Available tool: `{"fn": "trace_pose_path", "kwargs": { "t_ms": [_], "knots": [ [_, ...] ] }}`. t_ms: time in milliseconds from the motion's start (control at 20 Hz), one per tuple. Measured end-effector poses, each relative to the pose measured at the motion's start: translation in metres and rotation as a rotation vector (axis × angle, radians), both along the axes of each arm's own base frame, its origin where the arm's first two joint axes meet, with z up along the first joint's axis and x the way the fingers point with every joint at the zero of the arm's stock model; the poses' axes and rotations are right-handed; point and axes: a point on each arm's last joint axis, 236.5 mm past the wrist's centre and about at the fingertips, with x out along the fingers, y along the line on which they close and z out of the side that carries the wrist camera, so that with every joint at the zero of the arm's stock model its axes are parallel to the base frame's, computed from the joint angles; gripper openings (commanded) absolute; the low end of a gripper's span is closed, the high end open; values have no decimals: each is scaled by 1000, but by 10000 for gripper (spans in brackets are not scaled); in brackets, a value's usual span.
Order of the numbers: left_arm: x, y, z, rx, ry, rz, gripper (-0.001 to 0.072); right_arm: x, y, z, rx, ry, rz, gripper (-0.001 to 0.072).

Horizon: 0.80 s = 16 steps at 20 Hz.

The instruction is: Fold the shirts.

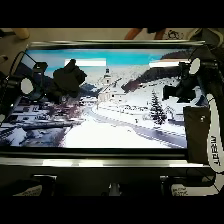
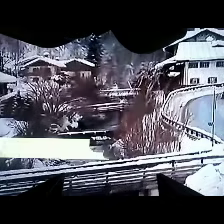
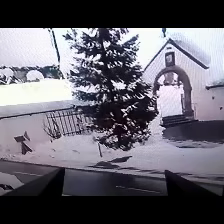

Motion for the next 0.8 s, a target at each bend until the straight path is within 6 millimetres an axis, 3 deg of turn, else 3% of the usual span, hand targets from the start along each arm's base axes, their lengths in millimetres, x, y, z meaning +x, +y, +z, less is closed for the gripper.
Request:
{"fn": "trace_pose_path", "kwargs": {
  "t_ms": [800],
  "knots": [
    [7, -4, 3, -33, -33, 31, 704, 0, 0, 0, 0, 0, -1, 663]
  ]
}}
